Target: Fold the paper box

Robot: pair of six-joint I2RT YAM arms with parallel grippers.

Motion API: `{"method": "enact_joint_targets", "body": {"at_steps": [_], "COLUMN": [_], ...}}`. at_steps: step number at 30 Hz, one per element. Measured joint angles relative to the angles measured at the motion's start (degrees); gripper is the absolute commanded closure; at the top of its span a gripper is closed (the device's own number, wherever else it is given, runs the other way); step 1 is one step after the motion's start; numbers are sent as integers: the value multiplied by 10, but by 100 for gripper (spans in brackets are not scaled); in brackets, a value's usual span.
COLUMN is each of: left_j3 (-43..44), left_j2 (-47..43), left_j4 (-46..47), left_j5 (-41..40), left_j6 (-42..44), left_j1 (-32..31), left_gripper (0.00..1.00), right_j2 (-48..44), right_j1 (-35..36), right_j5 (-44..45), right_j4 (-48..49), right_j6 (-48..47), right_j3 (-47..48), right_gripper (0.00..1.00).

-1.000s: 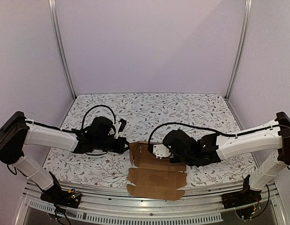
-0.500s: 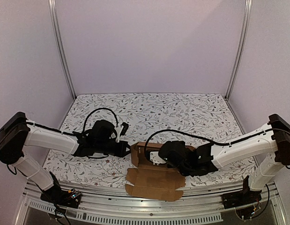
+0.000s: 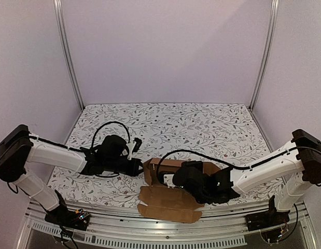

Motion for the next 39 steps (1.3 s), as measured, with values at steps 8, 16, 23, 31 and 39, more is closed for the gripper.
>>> {"method": "enact_joint_targets", "body": {"at_steps": [8,16,23,31,39], "left_j3": [-6,-15,-17,-17,-17], "left_j2": [-11,-22,-29,-49,-57], "left_j4": [0,-6,-25,-38,-42], "left_j5": [-3,-16,-48,-90,-118], "left_j6": [0,-2,-6,-11,-3], "left_j1": [-10,-28,-53,-81,-101], "left_gripper": [100,100,92,75,73], "right_j2": [34,47,57,57,57], "right_j1": [22,31,40,45,52], "right_j5": [52,83,104,113,122], "right_j4": [37,56,60,60,60], "right_j6": [-17,-18,-18,-18,-18], "right_j3": [-9,-15,-16,-16,-18], "right_gripper": [100,100,100,100,100]}}
